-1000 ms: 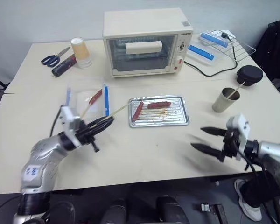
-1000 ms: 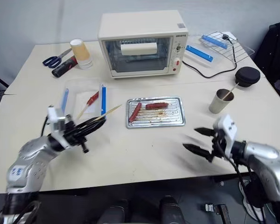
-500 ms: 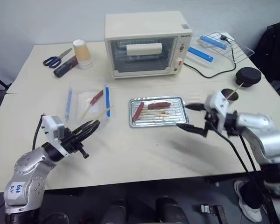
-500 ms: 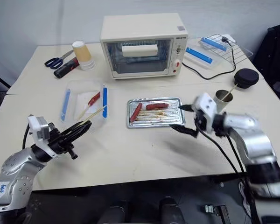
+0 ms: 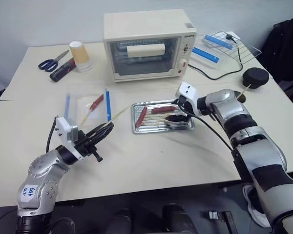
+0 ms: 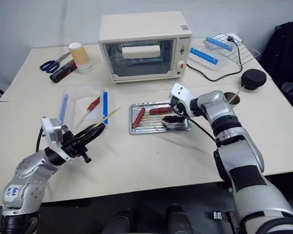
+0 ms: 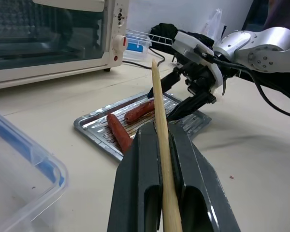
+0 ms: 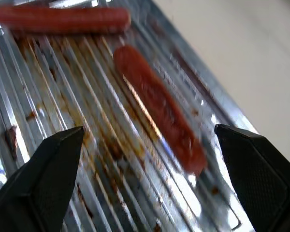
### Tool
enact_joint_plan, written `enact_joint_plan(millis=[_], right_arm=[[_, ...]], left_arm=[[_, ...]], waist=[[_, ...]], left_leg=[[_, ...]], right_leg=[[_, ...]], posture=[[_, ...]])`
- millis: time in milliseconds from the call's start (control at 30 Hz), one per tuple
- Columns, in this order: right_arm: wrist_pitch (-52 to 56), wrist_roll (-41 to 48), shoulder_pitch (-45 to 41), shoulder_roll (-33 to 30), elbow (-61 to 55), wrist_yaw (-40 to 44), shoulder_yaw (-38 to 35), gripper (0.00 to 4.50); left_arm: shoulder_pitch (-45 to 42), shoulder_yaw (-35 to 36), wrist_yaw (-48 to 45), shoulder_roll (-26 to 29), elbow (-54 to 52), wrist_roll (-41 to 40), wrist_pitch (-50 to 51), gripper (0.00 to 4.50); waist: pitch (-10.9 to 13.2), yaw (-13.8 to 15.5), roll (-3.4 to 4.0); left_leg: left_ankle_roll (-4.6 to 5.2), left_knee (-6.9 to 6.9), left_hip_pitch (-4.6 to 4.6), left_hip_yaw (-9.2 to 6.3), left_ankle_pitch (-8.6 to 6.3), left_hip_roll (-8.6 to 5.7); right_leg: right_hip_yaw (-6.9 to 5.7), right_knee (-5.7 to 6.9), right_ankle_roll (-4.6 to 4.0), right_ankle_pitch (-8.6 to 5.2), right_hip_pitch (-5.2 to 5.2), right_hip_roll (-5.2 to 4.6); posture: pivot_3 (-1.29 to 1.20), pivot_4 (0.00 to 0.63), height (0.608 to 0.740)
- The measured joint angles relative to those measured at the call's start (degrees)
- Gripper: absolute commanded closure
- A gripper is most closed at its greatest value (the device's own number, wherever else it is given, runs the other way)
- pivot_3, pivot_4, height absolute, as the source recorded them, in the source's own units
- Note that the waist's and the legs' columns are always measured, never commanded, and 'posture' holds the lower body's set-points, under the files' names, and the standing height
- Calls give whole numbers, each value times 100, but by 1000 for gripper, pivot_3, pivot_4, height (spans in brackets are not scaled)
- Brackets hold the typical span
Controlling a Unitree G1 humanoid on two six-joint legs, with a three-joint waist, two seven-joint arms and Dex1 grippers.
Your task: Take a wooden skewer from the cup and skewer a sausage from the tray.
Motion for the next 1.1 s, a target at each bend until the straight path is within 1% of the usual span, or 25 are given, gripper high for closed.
enact_joint_plan(millis=[100,333,433,500,767,867,967,1100], right_arm=[[14,-25,-97,115,275,227,-128,24],[-32,-225,-261,328,475,109,-255,24],[-22,-272,-277,419,491,152,-317,580],[-7,-311,-277,474,492,46,-373,580],[-45,-457,-258,684,493,-812,-507,580],[-71,-463,-231,722,493,-930,-597,1154],[-98,-458,-197,743,491,-752,-626,2090],[-13,-456,-196,745,491,-758,-701,2090]], left_arm=[[36,0,45,0,-14,0,0,4500],[34,0,66,6,-40,-1,0,4500],[14,0,65,15,-40,-2,1,4500],[1,0,65,22,-40,-2,1,4500],[7,0,55,23,-40,-4,1,4500],[8,0,49,23,-39,-4,1,4500],[8,0,42,23,-38,-4,1,4500],[6,-1,15,23,-34,-4,1,4500]], waist=[[0,-63,0],[-1,-90,1],[-1,-91,2],[-1,-90,2],[-2,-98,3],[-2,-101,3],[-2,-104,4],[-2,-100,4]], left_leg=[[-2,0,1,0,1,1],[-3,1,1,2,0,0],[-3,1,0,2,0,0],[-3,1,1,2,0,0],[-3,3,1,2,0,-1],[-4,3,0,3,0,0],[-3,3,1,4,0,-1],[-3,5,0,4,0,-1]], right_leg=[[0,8,0,0,-2,0],[1,13,0,0,-9,0],[1,13,0,0,-10,-1],[1,14,0,0,-10,-2],[1,17,0,0,-11,-1],[1,18,0,0,-12,-1],[1,19,0,0,-11,-1],[1,21,0,0,-12,-2]], posture=[[0,150,740],[0,150,740],[0,150,740],[0,150,740],[0,150,740],[0,150,740],[0,150,740],[0,150,740]])
